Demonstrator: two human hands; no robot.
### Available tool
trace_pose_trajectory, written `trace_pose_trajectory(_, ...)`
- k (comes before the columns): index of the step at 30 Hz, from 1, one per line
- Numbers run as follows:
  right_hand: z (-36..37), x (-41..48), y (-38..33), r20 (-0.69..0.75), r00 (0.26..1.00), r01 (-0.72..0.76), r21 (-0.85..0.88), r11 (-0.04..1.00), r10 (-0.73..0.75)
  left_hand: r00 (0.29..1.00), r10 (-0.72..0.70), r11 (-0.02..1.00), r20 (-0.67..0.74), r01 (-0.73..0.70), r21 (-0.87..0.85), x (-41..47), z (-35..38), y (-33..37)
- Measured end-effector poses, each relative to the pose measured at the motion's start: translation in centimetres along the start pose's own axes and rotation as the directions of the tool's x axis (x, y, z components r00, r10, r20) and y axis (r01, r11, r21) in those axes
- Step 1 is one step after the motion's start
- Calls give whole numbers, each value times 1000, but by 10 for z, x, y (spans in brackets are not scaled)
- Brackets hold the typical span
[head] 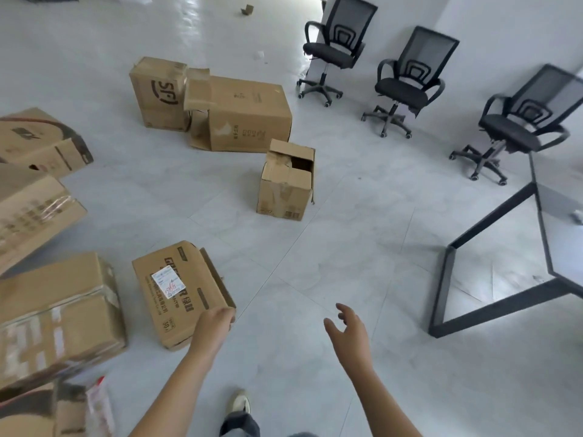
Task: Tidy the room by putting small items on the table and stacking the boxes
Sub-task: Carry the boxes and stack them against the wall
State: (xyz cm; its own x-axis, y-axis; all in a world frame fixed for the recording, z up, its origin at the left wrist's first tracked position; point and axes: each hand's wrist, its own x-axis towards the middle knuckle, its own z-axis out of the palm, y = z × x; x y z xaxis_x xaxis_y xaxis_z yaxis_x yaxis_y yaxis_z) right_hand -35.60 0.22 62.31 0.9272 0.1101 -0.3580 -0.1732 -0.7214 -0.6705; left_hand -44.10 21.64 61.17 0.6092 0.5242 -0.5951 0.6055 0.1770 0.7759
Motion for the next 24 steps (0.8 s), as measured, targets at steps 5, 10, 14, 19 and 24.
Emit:
trace_pose_trajectory(5,32,26,-9,129,991,-27,-48,998,33,993,-88,993,75,81,87,24,13,5)
trace_pose_trajectory(10,41,103,-39,180,984,5,-48,999,4,988,-124,992,-88,127,24,72,-1,31)
trace_pose_trajectory(14,50,182,-89,272,957,125,-67,990,-102,961,-149,989,-232,141,-52,123,-9,68)
trace_pose_trajectory(19,32,293,-161,298,923,271,-57,961,-243,934,-184,982,-307,157,-109,184,6,132)
trace_pose_trajectory(24,19,373,-207,317,910,294,-41,955,-266,914,-166,985,-369,137,-105,236,36,194)
